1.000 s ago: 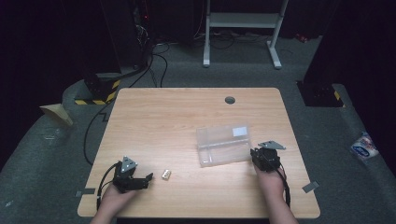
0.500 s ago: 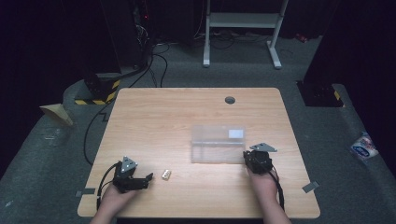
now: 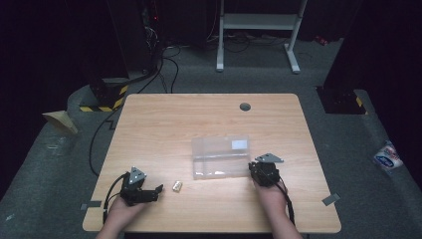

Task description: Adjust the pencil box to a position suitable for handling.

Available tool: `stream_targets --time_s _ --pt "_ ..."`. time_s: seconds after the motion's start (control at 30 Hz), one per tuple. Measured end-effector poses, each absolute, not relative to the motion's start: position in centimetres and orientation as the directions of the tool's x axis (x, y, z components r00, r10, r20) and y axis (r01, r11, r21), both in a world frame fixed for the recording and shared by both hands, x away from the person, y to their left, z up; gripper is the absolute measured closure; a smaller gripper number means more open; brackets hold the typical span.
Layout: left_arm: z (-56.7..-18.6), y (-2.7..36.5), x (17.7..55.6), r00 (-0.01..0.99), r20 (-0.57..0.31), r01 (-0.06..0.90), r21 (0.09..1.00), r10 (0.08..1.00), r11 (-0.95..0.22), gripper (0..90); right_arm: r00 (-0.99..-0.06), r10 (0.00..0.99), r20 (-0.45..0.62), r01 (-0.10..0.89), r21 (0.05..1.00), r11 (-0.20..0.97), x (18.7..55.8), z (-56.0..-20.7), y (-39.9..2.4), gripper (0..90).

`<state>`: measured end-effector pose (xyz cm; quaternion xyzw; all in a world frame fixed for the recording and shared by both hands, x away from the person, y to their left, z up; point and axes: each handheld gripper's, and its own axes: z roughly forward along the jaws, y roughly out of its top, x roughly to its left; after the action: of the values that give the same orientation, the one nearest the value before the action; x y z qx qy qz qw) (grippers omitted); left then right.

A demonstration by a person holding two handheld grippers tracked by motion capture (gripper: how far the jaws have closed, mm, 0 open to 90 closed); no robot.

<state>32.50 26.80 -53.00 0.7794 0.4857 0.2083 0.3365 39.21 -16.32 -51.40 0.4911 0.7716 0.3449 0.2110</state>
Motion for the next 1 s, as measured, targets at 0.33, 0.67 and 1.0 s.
stream_targets --time_s 0.33,0.67,1.0 --pt "-53.0 26.8 32.49 0.443 -0.002 0.616 0.727 0.896 -0.303 9.8 -0.434 0.9 0.031 0.614 0.742 0.271 38.42 -51.5 -16.09 78.1" --pt "-53.0 26.8 32.49 0.444 -0.002 0.615 0.727 0.896 -0.304 9.9 -0.442 0.897 0.027 0.607 0.745 0.276 38.35 -51.5 -16.07 78.3" --pt "-53.0 26.8 32.49 0.444 -0.002 0.615 0.727 0.896 -0.303 9.9 -0.442 0.897 0.02 0.604 0.746 0.281 38.52 -51.56 -16.09 78.4"
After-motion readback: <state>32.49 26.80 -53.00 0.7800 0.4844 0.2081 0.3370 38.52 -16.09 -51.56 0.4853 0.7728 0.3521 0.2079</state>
